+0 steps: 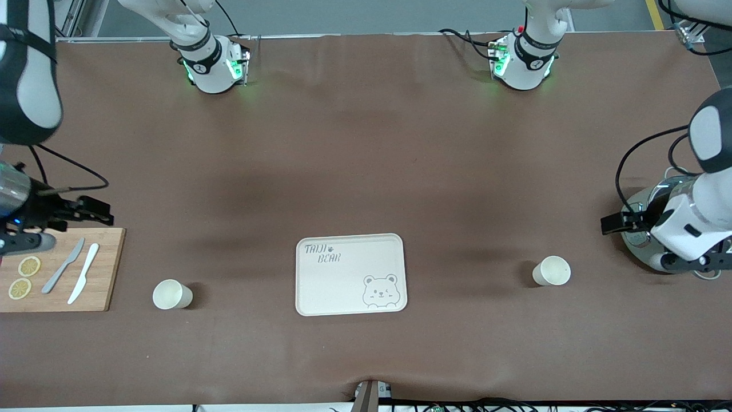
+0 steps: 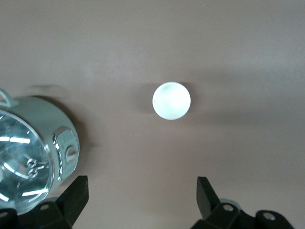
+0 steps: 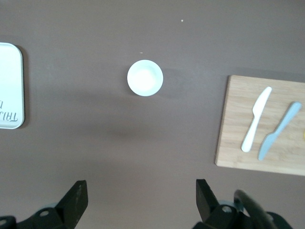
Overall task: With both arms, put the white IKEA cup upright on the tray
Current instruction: 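Reach the right gripper to one cup while the left gripper reaches the other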
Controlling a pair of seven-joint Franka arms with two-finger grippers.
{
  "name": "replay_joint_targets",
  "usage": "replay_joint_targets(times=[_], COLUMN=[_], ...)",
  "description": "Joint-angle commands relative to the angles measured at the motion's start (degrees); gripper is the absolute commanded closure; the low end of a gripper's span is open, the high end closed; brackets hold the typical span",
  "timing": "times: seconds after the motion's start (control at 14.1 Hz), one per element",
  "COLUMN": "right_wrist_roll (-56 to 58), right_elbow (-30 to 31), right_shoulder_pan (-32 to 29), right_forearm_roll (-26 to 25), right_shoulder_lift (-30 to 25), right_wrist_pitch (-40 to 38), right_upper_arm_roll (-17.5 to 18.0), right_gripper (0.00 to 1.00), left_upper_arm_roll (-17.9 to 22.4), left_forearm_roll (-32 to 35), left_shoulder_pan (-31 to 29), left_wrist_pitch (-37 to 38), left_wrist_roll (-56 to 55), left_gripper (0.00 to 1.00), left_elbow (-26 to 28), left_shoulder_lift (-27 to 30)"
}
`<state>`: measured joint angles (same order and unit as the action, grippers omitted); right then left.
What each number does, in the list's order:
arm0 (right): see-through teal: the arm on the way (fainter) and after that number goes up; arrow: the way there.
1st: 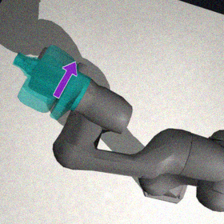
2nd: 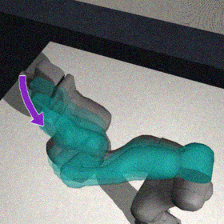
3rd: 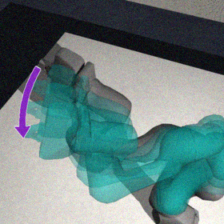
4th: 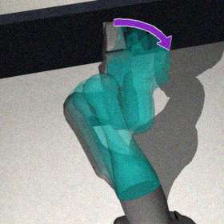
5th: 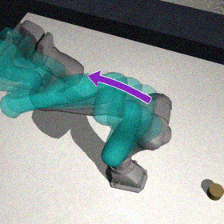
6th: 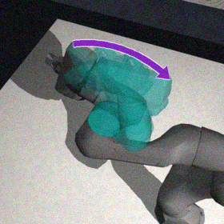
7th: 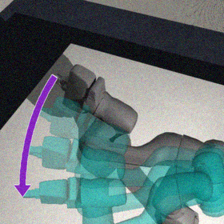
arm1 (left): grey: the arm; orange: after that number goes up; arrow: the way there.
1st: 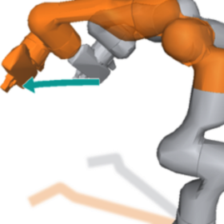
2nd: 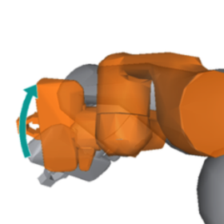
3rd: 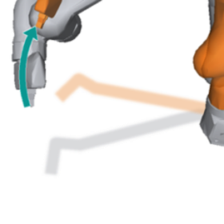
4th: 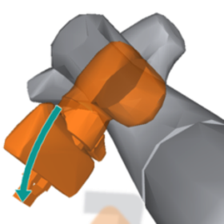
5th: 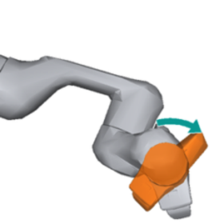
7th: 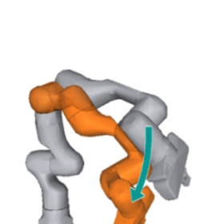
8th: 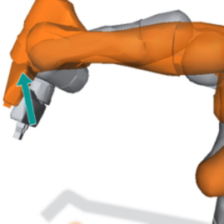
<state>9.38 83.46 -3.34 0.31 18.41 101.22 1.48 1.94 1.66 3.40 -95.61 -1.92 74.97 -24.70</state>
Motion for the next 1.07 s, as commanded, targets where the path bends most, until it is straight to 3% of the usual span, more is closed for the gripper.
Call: replay_joint_targets(times=[0.0,0.57,0.99], right_wrist_roll=[0.6,-0.9,-0.9], right_elbow=[-2.4,-2.4,-2.4], right_shoulder_pan=[-0.7,-3.3,-3.1], right_forearm_roll=[-0.3,-0.1,0.3], right_shoulder_lift=[6.0,18.1,21.4], right_wrist_pitch=[5.5,18.9,25.3], right_upper_arm_roll=[-0.2,-0.3,-0.3], right_gripper=[0.0,0.0,0.0], left_upper_arm_roll=[-0.1,-0.1,-0.2], left_forearm_roll=[1.2,1.1,0.6], left_shoulder_pan=[-0.4,-0.8,-0.6], left_wrist_pitch=[-3.7,-15.4,-19.7], left_wrist_roll=[1.0,0.8,0.2], left_gripper=[0.0,0.0,0.0], left_elbow=[-0.8,-0.6,1.1], left_shoulder_lift=[-3.7,-13.8,-18.3])
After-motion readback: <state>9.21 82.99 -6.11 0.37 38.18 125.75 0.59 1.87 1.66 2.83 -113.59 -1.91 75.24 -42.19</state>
